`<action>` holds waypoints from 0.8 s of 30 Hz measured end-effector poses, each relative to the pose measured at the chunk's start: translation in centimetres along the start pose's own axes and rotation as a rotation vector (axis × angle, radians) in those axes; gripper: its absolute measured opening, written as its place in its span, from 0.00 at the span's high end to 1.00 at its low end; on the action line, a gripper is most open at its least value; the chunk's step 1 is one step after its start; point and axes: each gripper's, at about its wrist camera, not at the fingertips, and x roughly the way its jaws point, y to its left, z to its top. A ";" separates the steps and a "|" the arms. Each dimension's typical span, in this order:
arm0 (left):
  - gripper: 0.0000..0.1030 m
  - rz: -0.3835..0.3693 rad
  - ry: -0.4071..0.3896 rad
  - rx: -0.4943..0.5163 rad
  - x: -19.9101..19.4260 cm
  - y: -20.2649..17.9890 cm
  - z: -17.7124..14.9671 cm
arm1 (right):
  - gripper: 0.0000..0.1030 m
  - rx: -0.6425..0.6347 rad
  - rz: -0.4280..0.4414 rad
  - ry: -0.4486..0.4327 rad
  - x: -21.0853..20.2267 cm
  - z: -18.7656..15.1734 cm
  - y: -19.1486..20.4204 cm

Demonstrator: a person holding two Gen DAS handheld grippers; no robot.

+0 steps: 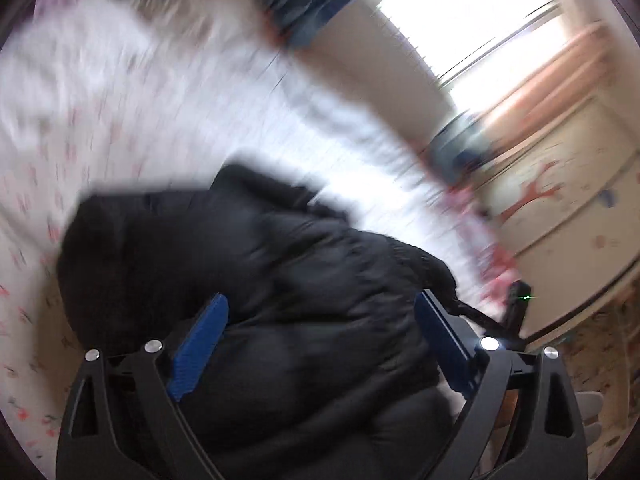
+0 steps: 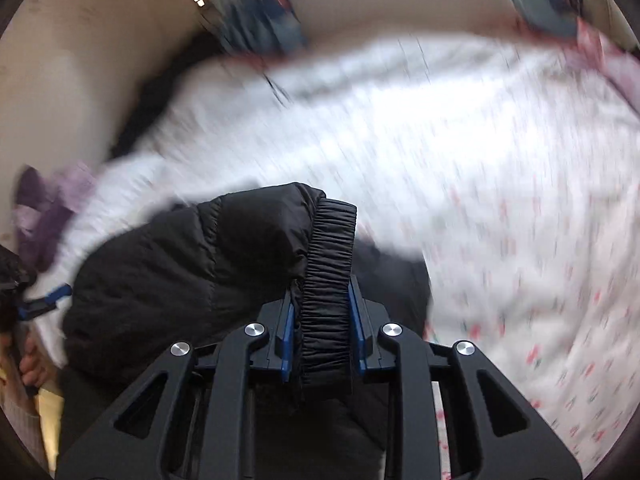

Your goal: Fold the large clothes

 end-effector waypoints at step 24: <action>0.07 -0.028 -0.023 0.009 -8.2 2.6 -3.2 | 0.12 0.011 0.242 0.026 -4.8 -2.7 1.2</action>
